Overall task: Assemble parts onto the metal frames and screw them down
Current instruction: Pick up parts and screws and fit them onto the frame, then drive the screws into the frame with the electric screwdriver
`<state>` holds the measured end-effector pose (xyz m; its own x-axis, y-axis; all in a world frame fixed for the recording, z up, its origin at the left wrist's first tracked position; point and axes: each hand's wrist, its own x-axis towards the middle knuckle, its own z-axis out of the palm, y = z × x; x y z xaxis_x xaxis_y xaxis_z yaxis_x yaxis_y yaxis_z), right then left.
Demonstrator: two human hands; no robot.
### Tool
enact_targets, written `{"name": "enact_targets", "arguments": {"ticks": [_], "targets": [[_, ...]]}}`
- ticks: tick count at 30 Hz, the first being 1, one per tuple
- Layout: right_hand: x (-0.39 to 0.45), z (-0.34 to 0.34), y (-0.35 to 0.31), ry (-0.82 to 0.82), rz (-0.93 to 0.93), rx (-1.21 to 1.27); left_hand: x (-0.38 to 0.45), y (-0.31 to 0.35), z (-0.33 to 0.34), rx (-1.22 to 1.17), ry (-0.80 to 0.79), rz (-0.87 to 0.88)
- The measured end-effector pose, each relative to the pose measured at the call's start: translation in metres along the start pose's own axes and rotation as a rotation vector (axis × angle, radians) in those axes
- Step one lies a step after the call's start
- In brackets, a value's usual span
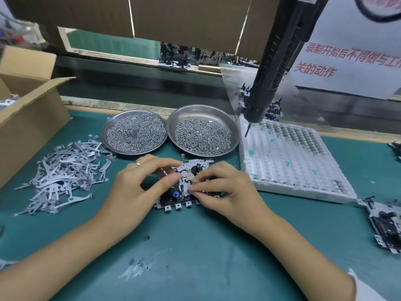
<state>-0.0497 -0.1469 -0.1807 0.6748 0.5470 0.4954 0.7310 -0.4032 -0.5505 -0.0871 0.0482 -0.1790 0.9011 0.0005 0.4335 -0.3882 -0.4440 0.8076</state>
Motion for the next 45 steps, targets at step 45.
{"name": "enact_targets", "arguments": {"ticks": [45], "targets": [[0.012,-0.017,-0.01,0.466,0.099,0.087,-0.006,0.003,0.018,0.318,-0.113,0.036]]}}
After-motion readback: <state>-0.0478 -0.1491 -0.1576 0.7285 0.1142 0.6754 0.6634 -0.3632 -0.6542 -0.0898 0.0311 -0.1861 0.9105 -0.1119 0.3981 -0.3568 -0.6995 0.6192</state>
